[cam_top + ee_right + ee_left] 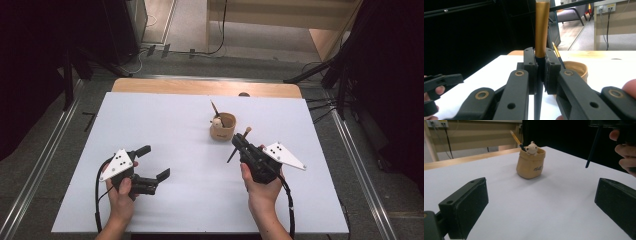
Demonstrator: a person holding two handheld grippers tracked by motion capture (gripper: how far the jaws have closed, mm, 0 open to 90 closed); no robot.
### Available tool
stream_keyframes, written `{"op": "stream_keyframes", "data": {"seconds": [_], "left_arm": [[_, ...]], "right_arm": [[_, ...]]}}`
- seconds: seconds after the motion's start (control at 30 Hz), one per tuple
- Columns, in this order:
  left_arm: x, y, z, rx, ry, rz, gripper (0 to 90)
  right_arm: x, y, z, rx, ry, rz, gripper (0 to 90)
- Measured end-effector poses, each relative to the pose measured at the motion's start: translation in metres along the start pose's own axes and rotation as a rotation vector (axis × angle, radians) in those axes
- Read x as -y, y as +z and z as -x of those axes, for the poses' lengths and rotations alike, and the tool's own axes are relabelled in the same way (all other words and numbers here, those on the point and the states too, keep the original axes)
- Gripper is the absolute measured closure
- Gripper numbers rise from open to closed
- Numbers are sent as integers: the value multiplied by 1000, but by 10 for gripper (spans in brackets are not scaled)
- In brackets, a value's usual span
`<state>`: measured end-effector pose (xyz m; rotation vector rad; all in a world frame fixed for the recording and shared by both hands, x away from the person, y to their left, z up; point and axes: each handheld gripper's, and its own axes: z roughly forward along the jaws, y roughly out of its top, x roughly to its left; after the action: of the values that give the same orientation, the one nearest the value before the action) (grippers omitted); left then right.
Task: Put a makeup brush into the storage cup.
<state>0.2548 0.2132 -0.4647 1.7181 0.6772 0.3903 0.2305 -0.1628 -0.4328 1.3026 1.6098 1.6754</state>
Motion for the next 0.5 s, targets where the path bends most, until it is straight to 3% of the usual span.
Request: {"op": "stream_keyframes", "data": {"seconds": [0.23,0.5], "left_arm": [[7,-26,-14,-49,2,16,0],[12,-50,-26,-86,0,32,0]], "right_arm": [[0,3,3,-4,-6,-9,842],[2,4,0,9,-49,-15,842]]}}
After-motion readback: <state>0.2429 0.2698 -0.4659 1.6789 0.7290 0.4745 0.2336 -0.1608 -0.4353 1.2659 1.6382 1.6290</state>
